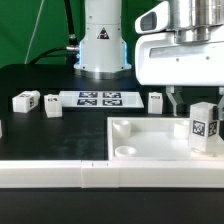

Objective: Assemble one leg

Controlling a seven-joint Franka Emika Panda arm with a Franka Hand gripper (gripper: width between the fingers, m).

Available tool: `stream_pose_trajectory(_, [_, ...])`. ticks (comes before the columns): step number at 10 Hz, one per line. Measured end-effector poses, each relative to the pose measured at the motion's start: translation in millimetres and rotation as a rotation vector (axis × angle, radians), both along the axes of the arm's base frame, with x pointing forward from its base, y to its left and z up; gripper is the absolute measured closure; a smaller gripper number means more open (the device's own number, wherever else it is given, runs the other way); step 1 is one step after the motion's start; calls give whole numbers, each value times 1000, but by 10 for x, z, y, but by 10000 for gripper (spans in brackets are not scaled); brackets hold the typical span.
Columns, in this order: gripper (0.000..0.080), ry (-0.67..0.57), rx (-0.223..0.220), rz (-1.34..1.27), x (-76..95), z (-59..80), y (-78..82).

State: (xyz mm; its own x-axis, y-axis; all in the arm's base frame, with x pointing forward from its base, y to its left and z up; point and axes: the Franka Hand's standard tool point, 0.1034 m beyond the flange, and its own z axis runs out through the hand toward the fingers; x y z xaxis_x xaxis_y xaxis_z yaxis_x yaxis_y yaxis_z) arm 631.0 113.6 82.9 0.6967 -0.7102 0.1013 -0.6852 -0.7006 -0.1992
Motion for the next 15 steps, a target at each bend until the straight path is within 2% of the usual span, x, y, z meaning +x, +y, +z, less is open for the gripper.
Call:
stream_pose_trajectory(1, [183, -2, -10, 48, 7, 7, 3])
stream_pose_trajectory(2, [160, -12, -46, 200, 27, 24, 14])
stream_pose_trajectory(5, [151, -18, -127, 590, 41, 7, 29])
stream_pose_trajectory(10, [151, -34, -253, 1096, 60, 9, 41])
stream_pose_trajectory(12, [151, -36, -261, 1134, 60, 8, 36])
stream_pose_trajectory(13, [240, -36, -261, 1133, 60, 8, 36])
stream_pose_trajectory(14, [422, -36, -261, 1133, 60, 8, 35])
stream_pose_trajectory(15, [422, -36, -261, 1133, 61, 9, 38])
